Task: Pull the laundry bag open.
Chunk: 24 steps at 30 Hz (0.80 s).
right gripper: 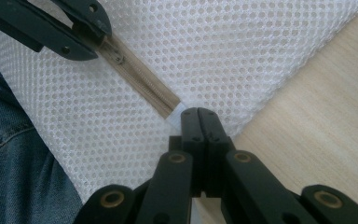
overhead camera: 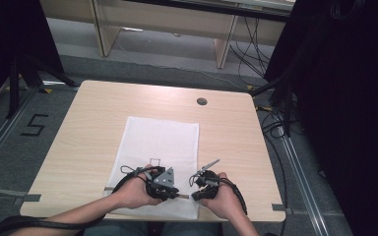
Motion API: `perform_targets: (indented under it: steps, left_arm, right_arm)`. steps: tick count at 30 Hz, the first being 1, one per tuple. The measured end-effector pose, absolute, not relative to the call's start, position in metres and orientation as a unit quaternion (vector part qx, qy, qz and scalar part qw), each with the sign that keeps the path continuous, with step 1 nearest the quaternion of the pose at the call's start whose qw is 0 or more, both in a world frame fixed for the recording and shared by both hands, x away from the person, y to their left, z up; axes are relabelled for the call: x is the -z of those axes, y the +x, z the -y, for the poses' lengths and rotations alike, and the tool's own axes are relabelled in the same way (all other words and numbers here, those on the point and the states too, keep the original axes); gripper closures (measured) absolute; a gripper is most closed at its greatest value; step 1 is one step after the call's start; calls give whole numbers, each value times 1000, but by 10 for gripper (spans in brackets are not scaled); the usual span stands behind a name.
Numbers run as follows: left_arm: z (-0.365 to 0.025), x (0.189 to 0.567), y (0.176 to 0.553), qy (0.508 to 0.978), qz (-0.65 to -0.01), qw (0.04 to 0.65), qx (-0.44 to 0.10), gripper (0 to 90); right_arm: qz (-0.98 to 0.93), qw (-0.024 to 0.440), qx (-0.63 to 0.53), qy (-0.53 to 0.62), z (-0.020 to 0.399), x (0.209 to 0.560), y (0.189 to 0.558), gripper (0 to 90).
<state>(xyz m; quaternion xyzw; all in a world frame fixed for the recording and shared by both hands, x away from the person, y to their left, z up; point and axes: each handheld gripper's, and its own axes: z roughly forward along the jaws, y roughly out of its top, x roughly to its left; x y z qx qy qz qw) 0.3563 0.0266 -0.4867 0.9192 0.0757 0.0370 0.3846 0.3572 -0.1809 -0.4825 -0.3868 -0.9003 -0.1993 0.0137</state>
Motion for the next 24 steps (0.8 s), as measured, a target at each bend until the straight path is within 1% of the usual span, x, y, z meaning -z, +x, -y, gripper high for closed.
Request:
perform_targets:
  steps: [3,8,10,12,14,24]
  left_arm:
    - [-27,487,356,918,-86,387,-28,821]
    - [-28,487,356,921,-81,380,-33,821]
    - [-30,488,356,918,-88,386,-28,819]
    - [-32,487,357,919,-80,385,-33,818]
    - [-33,487,356,918,-88,386,-27,816]
    - [-34,487,355,917,-88,387,-33,817]
  right_arm:
    - [900,13,200,-386,181,482,357,900]
    - [901,12,200,-385,181,482,357,900]
    - [901,11,199,-385,180,482,357,900]
    - [901,10,199,-384,180,482,357,900]
    - [901,11,199,-385,180,482,357,900]
    - [901,11,199,-385,180,482,357,900]
